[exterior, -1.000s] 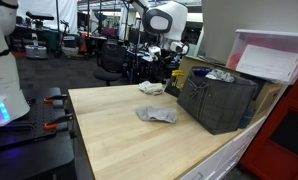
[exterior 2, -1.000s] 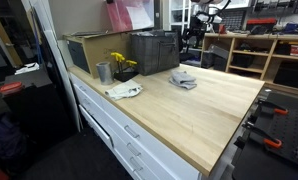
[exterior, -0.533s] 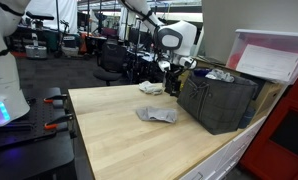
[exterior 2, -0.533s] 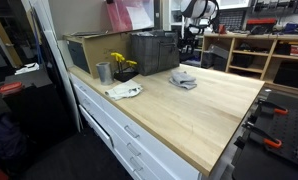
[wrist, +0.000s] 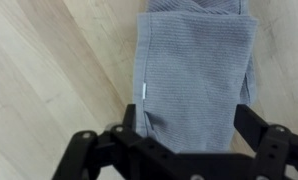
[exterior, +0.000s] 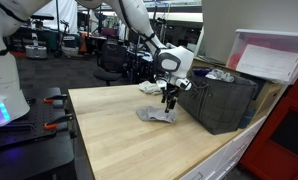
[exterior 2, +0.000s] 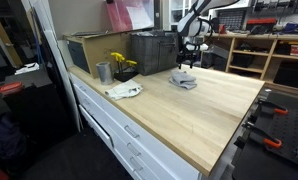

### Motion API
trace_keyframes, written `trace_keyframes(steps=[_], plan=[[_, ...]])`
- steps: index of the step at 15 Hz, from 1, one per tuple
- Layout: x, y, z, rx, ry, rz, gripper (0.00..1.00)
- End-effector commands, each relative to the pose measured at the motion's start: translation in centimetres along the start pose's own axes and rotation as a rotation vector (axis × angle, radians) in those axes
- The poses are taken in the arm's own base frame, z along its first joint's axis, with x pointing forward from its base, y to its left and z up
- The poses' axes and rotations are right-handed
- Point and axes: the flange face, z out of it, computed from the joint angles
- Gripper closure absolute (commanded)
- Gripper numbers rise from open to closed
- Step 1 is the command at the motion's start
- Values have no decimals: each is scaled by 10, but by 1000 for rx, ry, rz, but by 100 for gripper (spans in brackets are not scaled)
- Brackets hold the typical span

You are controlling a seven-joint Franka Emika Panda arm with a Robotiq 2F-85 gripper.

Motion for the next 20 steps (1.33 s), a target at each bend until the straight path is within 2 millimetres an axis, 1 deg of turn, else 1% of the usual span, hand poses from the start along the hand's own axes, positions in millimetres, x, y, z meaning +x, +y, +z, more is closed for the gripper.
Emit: trace_keyframes(steps=[1,6,7,8,9,11,14,15,17,18,20], plan=[[10,12,23,20,1,64,0],[0,41,50,71,-52,121,0],[0,44,53,93,-54,137,25],[0,45,54,122,-59,151,26],[0,46,54,149,-59,168,34],[2,42,48,205,-51,199,51],[1,37,33,255,-41,232,73],[0,37,27,251,-37,236,81],[-2,34,10,228,-24,224,95],[-3,32,-1,214,-15,214,99],[-4,22,-30,163,4,175,100]])
